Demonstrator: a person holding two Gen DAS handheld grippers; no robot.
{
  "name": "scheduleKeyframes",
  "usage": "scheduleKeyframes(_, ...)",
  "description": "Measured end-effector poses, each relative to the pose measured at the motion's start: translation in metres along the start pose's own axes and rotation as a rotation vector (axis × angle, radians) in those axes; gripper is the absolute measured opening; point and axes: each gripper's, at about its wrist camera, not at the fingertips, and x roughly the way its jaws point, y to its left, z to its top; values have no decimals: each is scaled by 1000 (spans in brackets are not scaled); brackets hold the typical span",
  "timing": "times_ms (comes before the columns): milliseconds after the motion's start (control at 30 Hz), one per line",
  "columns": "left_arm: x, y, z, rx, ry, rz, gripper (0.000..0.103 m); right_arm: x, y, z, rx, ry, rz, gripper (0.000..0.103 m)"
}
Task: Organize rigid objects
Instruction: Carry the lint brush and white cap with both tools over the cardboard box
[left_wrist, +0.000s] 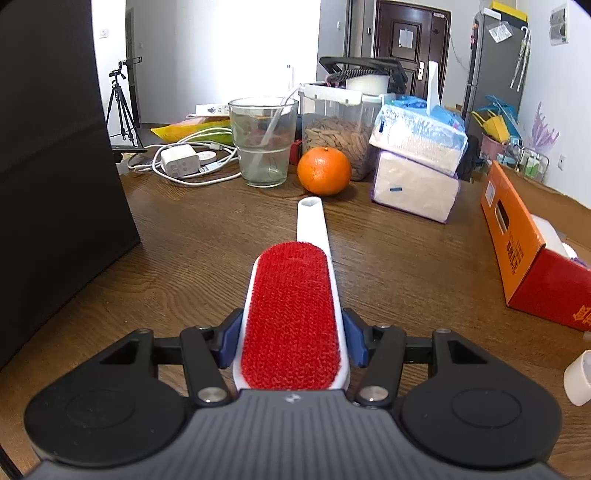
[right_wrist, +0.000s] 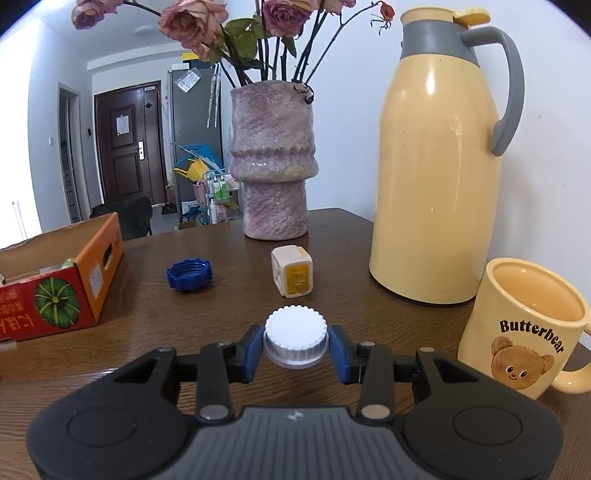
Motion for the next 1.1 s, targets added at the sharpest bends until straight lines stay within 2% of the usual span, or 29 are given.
scheduleKeyframes(667, -38, 2, -1, -8, -103, -35, 57, -24, 16, -4, -2, -41, 70, 38)
scheduleKeyframes(1100, -79, 0, -8, -13, -182, -105, 57, -39, 28, -8, -20, -60, 113, 38)
